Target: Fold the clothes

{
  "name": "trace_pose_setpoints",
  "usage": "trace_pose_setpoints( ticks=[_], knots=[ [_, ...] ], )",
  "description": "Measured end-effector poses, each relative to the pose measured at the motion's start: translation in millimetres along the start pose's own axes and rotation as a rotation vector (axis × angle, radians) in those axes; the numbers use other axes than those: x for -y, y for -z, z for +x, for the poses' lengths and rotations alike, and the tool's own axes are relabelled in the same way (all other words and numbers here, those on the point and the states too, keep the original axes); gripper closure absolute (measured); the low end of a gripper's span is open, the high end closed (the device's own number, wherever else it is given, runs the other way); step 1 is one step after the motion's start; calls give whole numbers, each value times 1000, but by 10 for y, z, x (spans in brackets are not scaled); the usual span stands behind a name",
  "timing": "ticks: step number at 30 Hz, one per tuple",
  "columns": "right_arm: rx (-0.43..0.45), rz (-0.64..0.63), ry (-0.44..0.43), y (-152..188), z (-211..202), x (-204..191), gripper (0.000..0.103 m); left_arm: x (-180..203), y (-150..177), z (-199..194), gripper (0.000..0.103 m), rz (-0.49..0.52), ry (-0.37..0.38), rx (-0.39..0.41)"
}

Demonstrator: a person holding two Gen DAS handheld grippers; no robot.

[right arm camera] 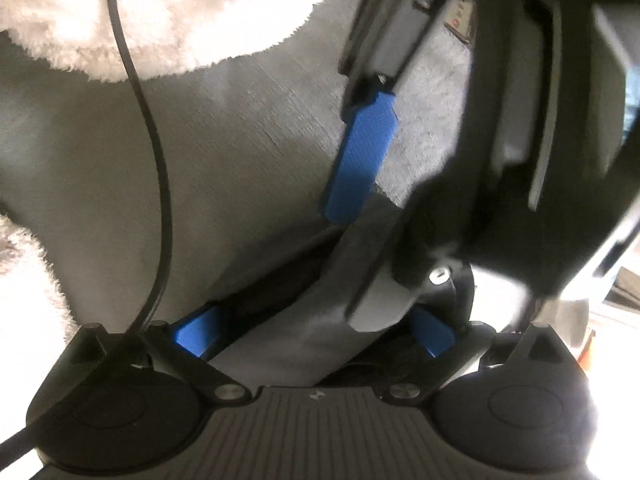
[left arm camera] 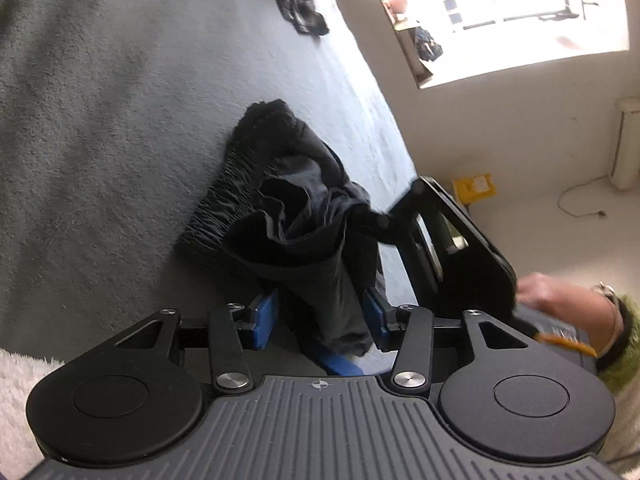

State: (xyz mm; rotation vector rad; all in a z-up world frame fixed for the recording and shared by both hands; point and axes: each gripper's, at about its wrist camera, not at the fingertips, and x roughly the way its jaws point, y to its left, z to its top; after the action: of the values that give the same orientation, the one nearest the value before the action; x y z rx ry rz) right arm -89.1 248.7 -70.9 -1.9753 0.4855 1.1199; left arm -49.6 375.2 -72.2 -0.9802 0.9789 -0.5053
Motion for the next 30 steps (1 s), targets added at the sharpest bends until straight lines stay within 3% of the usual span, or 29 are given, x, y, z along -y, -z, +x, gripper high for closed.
trace_pose_setpoints(
  ticks=[7,10,14,19,22,25,27,30],
  knots=[
    [23,16,55,-38,-138,61,0,-90,-56,83,58,-75,-50,30],
    [34,48,95,-36,-225,104,0,-115,-80,127,67,-88,-67,40],
    [49,190,121,116,-432,184,0,-168,-75,149,69,-105,-95,37],
    [28,482,111,619,-605,208,0,-223,-61,145,71,-124,-116,38],
    [7,692,99,1216,-664,-29,0,-227,-59,163,71,-125,-123,40],
    [12,913,63,1482,-831,-261,0,-229,-52,175,72,-122,-136,38],
    [67,1109,-3,1828,-894,-423,0,-231,-47,181,72,-121,-149,36],
    [217,1521,-185,2218,-896,-344,1,-225,-40,187,74,-116,-164,37]
  ],
)
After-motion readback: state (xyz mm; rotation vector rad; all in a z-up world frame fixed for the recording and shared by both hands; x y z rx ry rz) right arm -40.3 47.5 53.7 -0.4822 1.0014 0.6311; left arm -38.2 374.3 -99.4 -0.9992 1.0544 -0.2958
